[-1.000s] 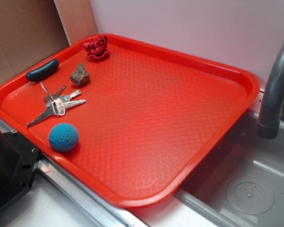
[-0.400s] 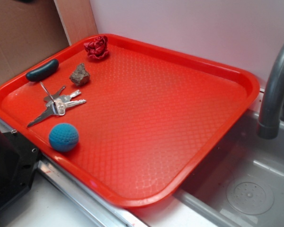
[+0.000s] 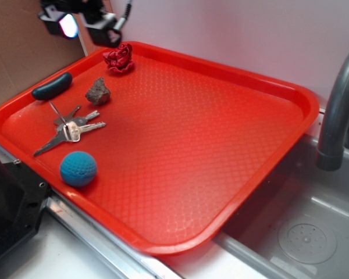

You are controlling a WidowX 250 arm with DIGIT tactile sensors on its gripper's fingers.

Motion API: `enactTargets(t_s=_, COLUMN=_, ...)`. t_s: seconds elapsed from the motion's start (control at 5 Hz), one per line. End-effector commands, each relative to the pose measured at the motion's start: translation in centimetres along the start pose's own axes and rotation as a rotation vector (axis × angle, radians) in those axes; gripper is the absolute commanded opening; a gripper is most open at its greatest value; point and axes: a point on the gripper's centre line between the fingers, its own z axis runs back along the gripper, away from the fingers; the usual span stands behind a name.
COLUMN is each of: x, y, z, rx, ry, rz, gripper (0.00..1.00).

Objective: Grab the red paper.

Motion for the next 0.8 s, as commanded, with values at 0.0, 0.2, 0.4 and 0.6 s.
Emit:
enactTargets(t_s=0.0, x=3.5, y=1.9, z=-2.5, rx=-0.004, ry=-0.046, rz=0.028, gripper=1.0)
enactTargets(t_s=0.2, x=4.9, y=1.9, z=-3.1, rx=-0.005, ry=-0.038, rz=0.025, gripper=1.0)
enactTargets(t_s=0.4, x=6.0, y=2.4, z=-4.0, rx=-0.009, ry=-0.049, rz=0.017, gripper=1.0)
enactTargets(t_s=0.6, x=6.8, y=4.1, z=-5.0, rx=0.025, ry=-0.06, rz=0.022, gripper=1.0)
